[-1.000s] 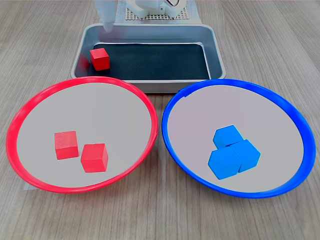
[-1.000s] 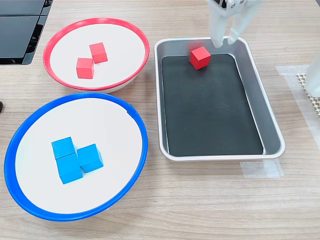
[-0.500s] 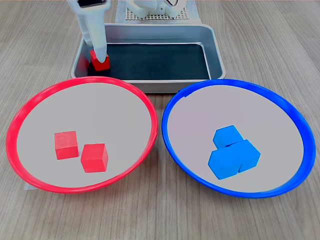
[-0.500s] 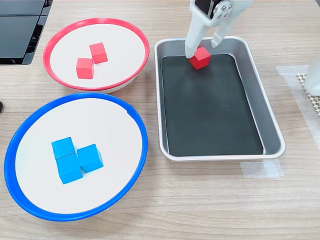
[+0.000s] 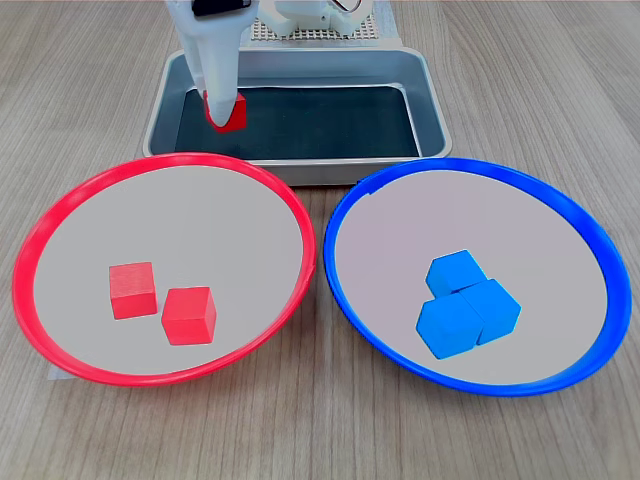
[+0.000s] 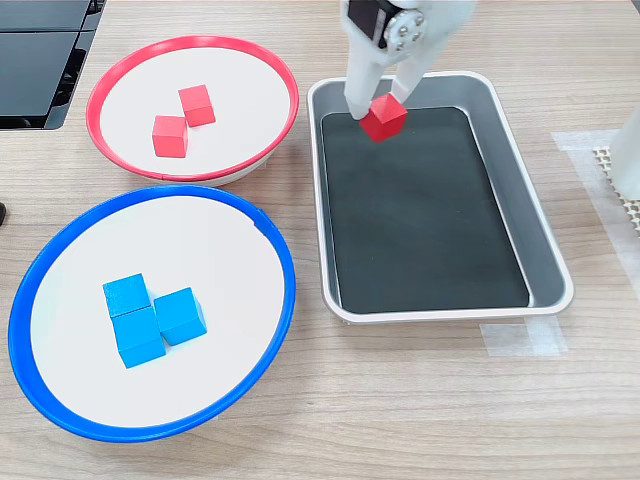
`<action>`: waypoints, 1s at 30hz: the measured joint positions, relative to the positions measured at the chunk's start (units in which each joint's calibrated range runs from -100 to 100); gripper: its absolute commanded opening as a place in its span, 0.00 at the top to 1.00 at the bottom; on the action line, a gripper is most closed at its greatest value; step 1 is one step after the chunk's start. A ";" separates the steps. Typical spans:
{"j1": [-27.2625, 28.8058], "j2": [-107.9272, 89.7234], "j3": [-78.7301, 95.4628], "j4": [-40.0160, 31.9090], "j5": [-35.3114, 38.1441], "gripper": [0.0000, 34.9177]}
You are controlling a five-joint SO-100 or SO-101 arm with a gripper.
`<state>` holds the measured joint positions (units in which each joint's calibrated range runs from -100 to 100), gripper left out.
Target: Move six blocks from tray to matching dishes
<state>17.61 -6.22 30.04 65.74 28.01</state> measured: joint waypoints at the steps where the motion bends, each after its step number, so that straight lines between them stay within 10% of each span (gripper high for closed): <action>1: -1.95 1.11 -3.90 1.14 -2.83 1.00; 8: -5.93 13.04 -29.85 -3.51 -19.78 0.96; 10: -6.28 17.39 -32.67 -5.79 -20.12 0.54; 13: -6.81 20.03 -33.12 -7.26 -19.73 0.42; 20: -6.73 18.58 -29.85 -9.62 -18.71 0.75; 22: -7.70 14.58 -25.05 -11.34 -18.75 0.99; 30: -14.96 -16.11 6.62 -24.88 -23.15 1.00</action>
<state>2.65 -22.34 36.66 40.86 4.86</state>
